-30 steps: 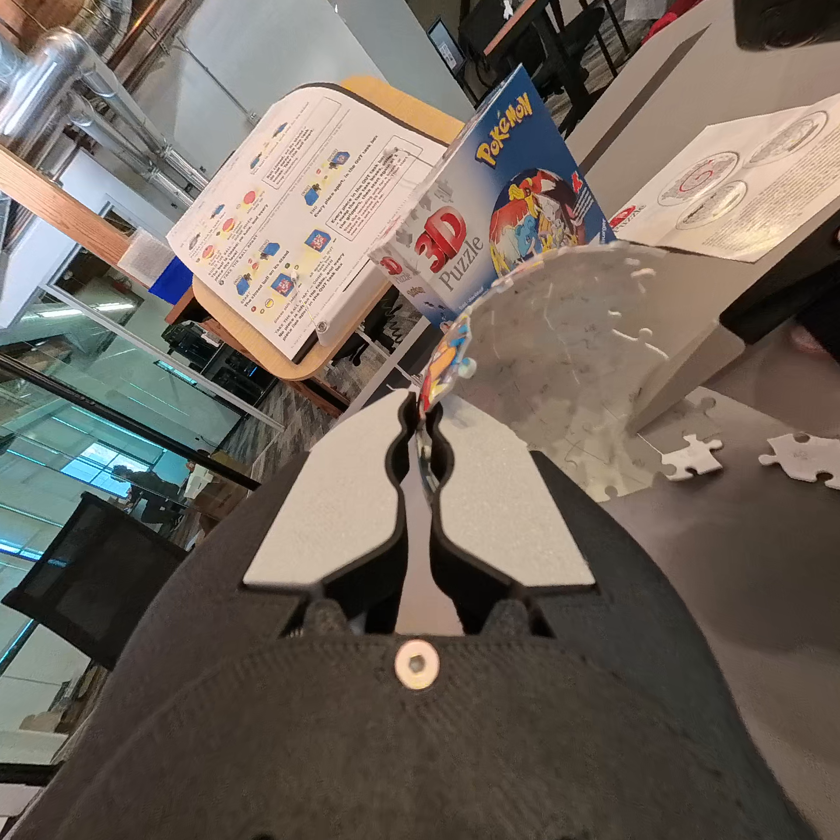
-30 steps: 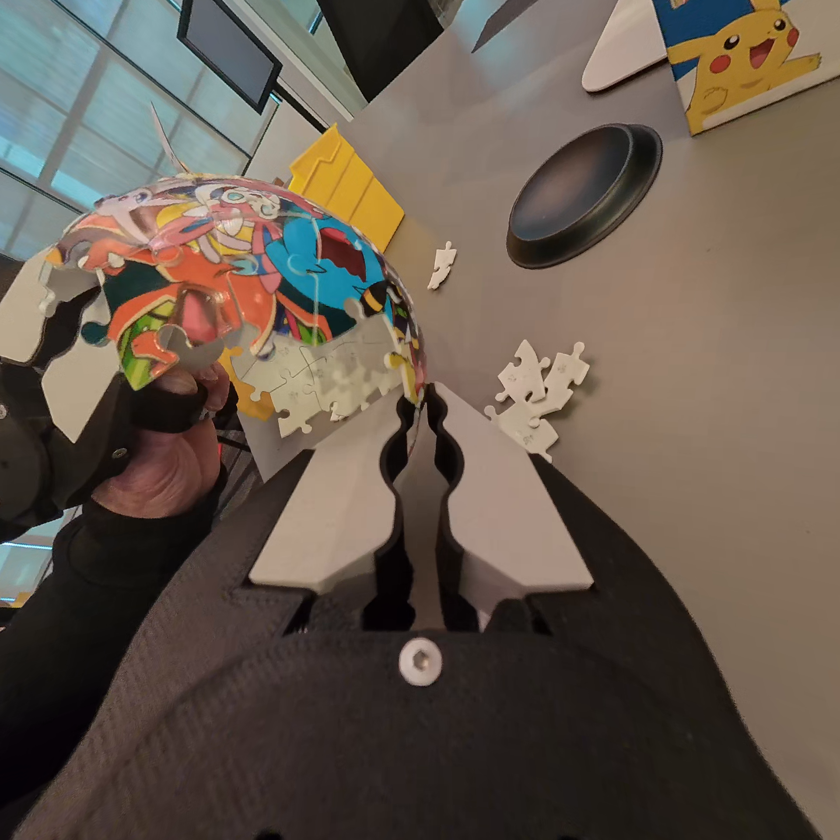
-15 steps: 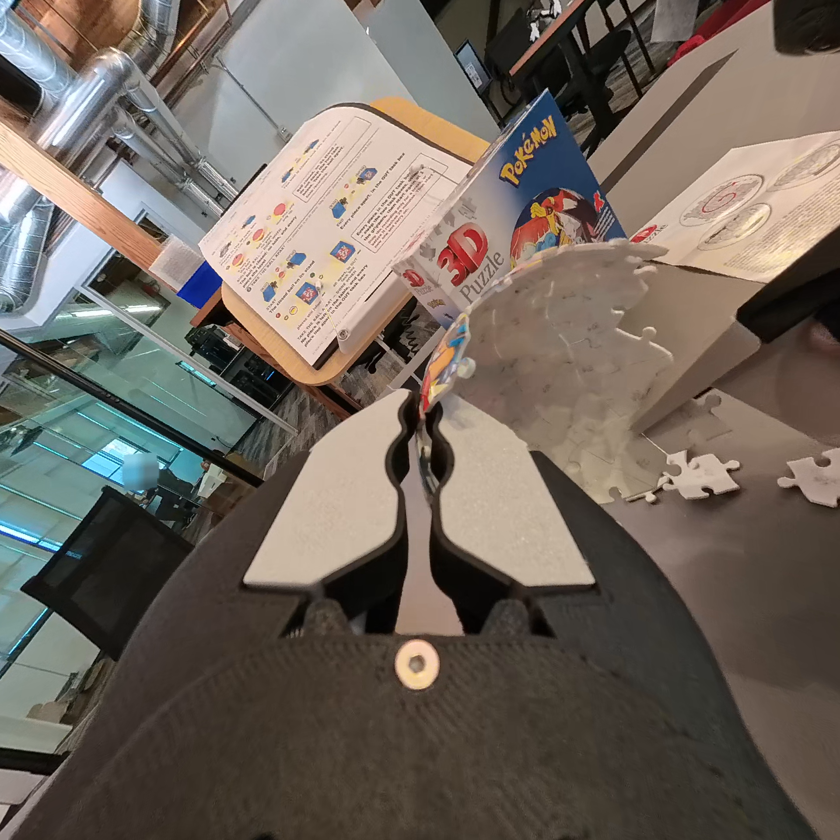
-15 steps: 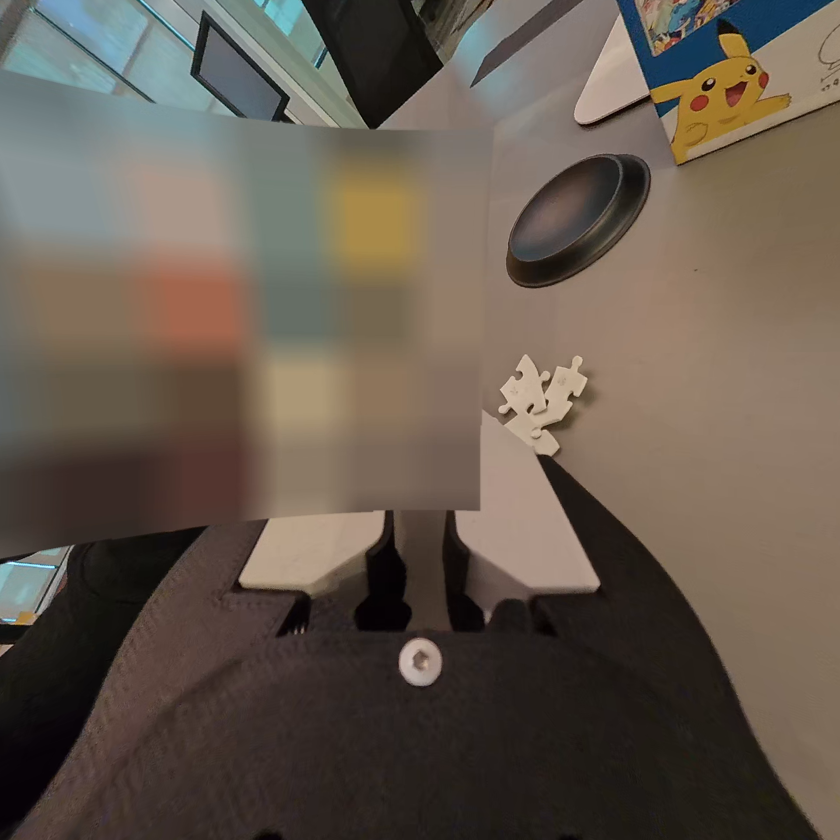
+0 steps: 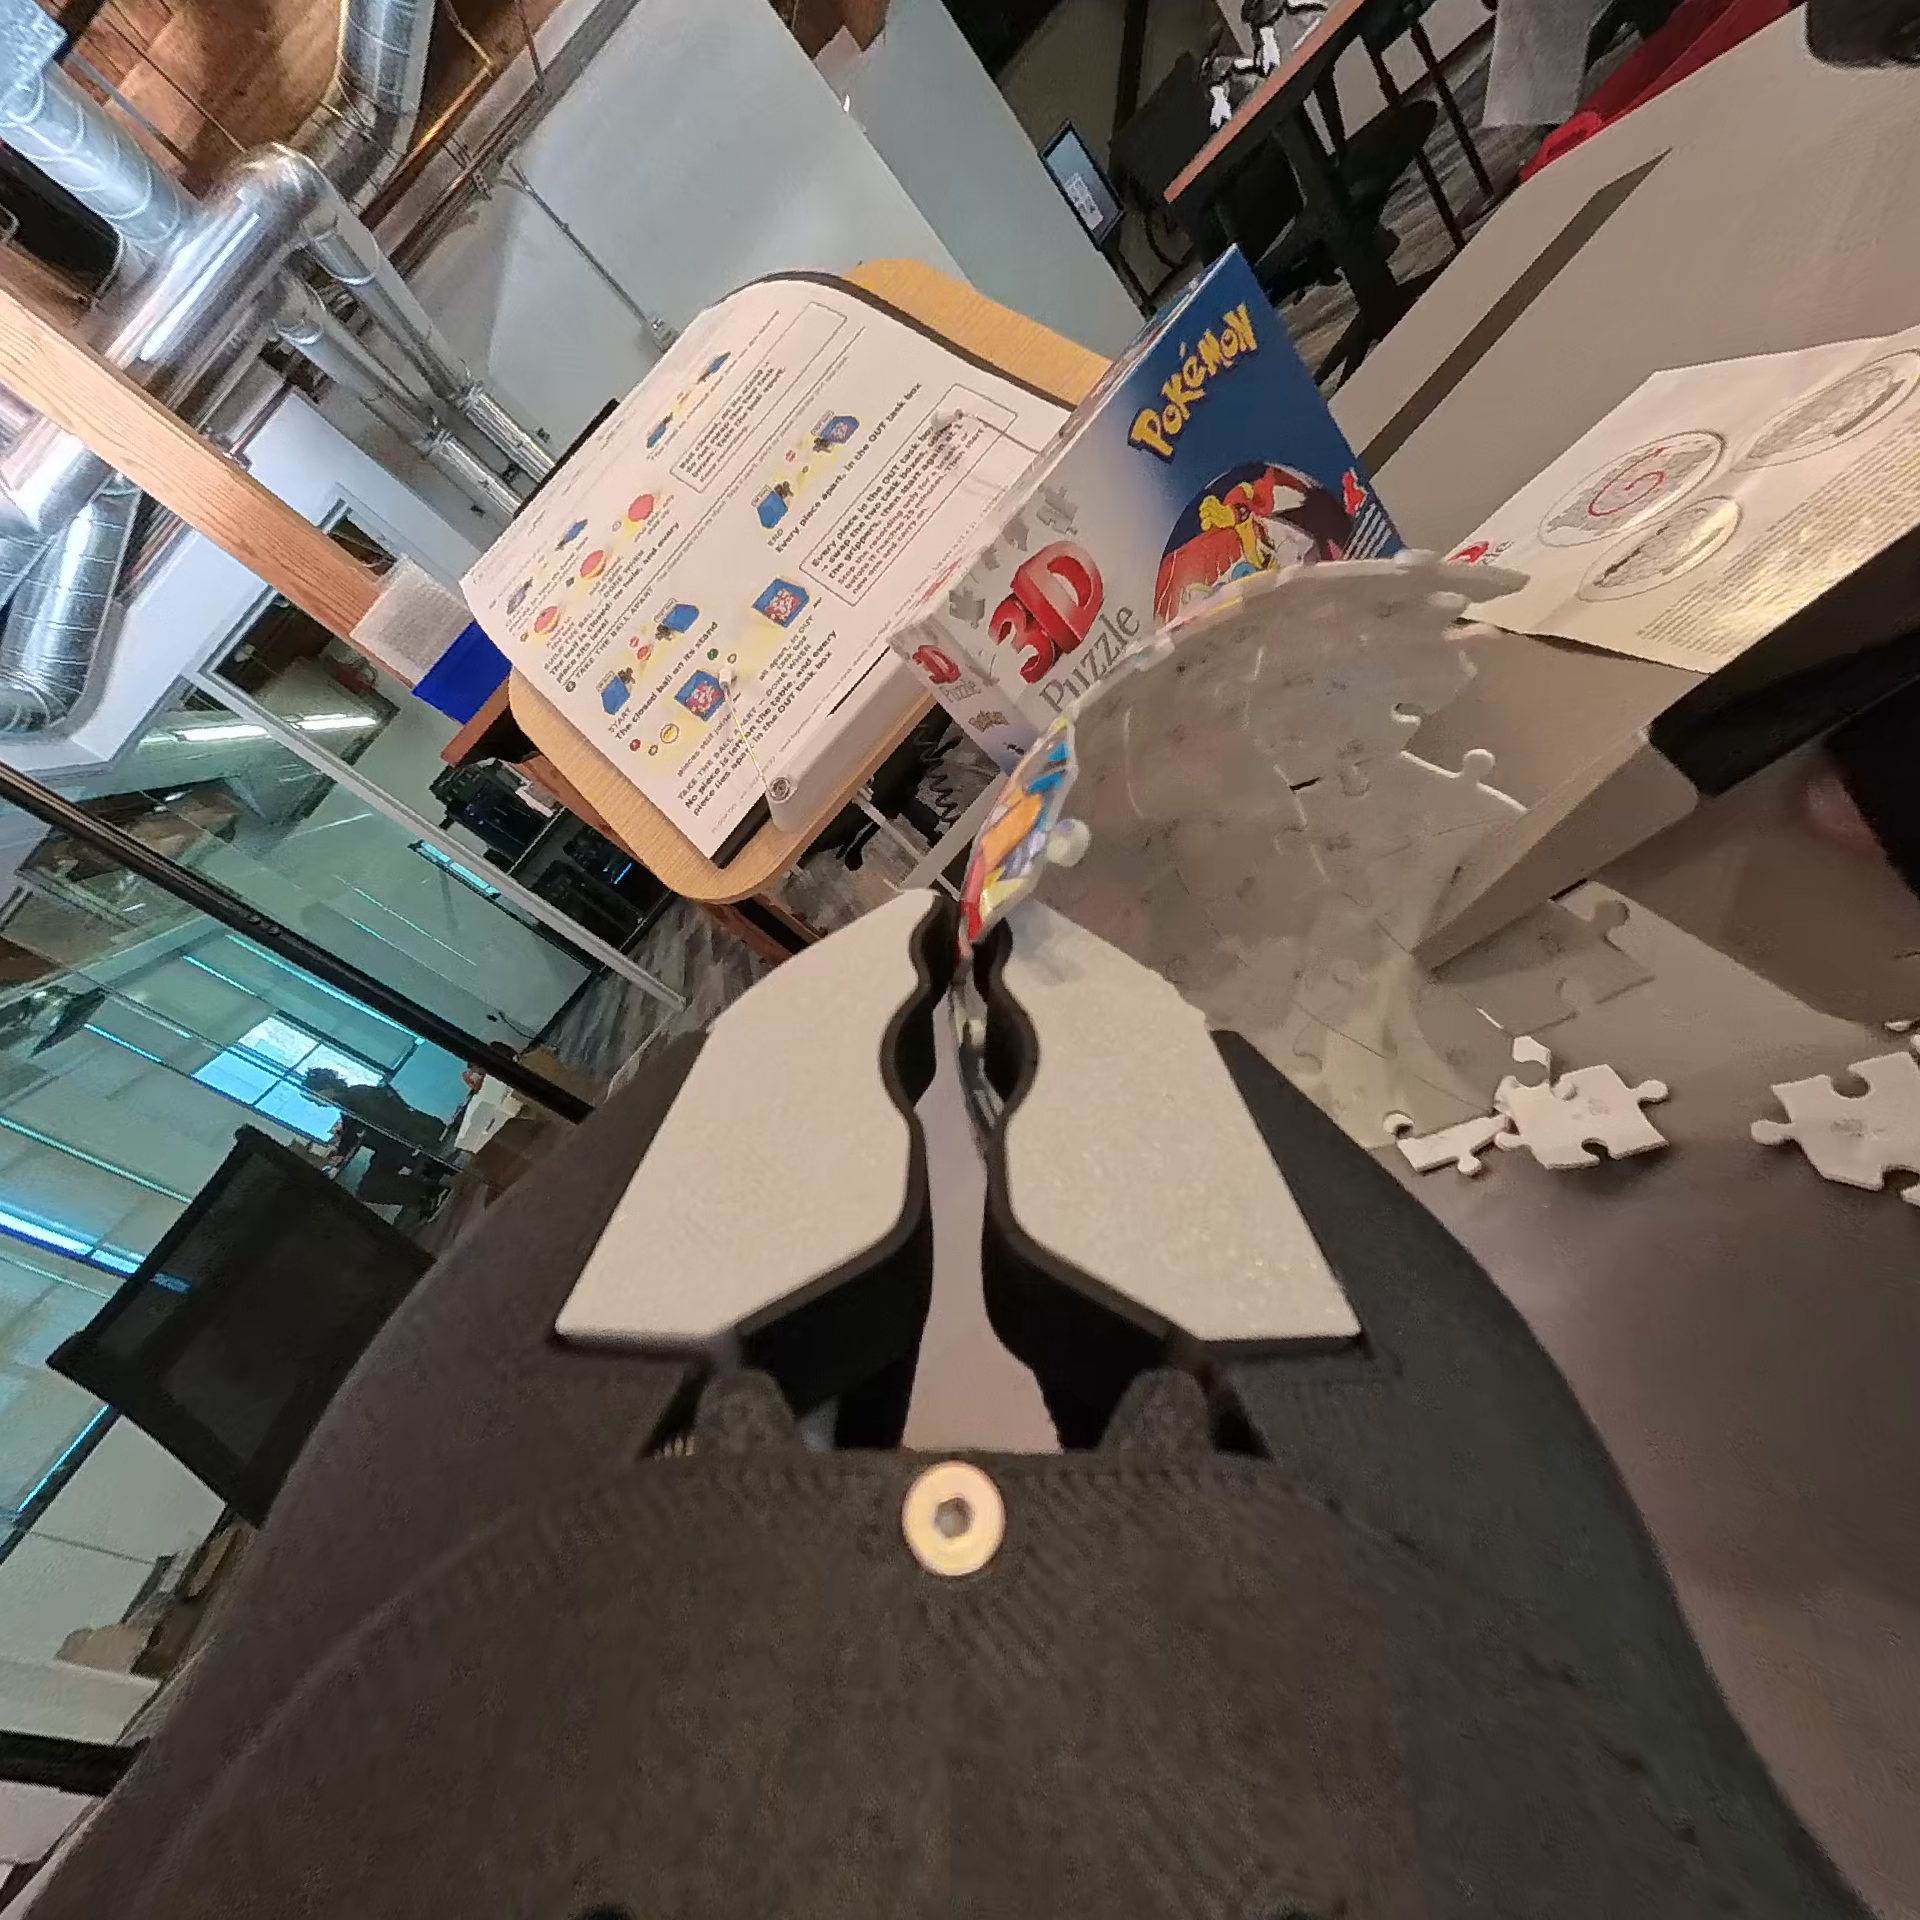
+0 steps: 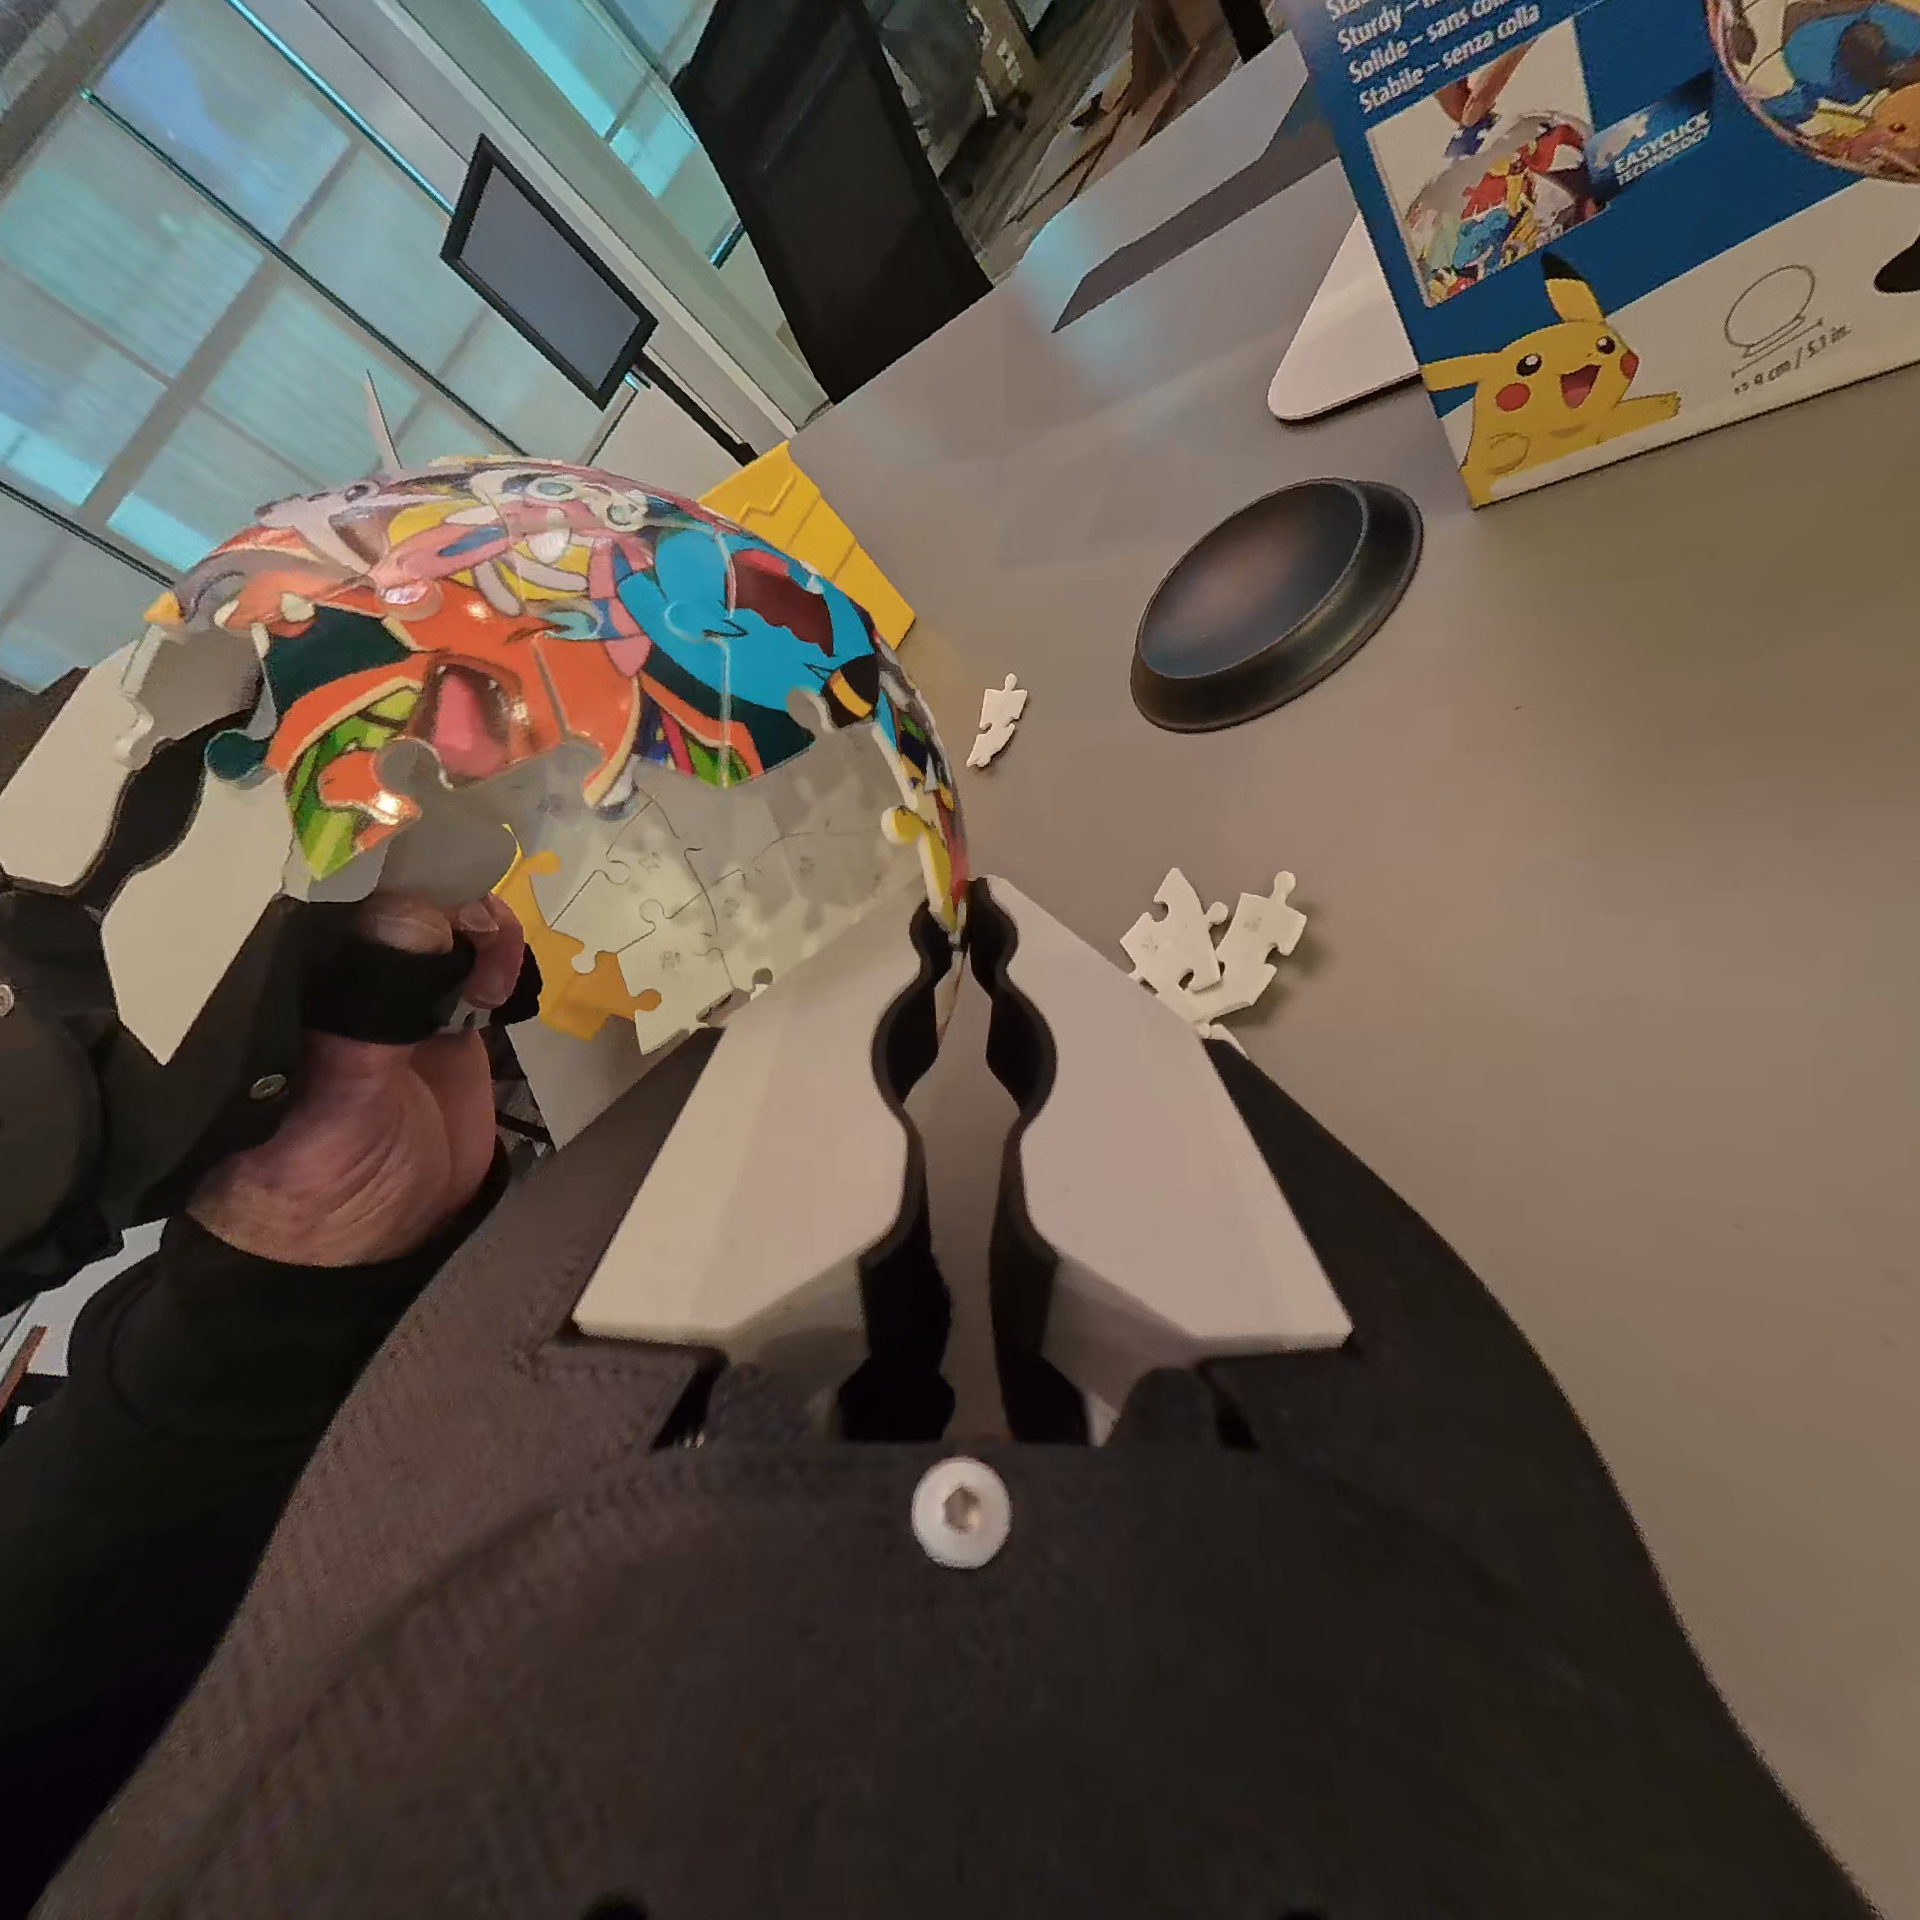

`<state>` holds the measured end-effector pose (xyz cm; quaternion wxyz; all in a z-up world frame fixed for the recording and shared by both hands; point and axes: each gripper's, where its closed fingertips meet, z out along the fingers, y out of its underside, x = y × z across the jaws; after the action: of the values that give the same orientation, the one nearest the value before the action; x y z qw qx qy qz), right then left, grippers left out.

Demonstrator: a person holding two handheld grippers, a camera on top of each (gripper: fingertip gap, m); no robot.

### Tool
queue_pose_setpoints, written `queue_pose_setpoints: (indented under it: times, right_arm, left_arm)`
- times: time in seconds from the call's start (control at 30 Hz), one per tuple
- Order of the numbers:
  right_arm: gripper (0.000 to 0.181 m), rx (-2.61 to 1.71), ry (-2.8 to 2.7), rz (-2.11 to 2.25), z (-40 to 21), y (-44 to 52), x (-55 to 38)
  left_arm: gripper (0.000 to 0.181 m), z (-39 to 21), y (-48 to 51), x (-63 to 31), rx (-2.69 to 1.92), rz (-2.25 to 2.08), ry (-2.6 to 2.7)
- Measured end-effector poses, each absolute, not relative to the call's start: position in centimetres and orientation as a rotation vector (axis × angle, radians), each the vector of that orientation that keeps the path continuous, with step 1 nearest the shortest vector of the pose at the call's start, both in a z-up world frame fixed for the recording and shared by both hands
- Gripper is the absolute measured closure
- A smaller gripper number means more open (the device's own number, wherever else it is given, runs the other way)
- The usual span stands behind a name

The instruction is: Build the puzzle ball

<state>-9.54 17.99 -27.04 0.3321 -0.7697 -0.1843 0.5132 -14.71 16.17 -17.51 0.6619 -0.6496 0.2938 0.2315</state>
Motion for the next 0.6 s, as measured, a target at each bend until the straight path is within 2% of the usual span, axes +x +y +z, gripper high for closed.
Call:
queue_pose_setpoints:
  times: [0.23,0.33,0.6]
  right_arm:
    - [0.178,-2.013,-0.494,1.382,-26.8,17.9,-9.7]
    - [0.161,-2.03,-0.48,1.401,-26.9,18.1,-9.2]
    - [0.157,-2.039,-0.542,1.392,-26.9,17.4,-8.9]
  left_arm:
    - [0.178,-17.4,16.2,-15.2,-1.48,0.52,0.641]
    - [0.178,-17.4,16.3,-15.5,-1.486,0.519,0.629]
    - [0.178,-17.9,16.6,-16.7,-1.532,0.493,0.571]
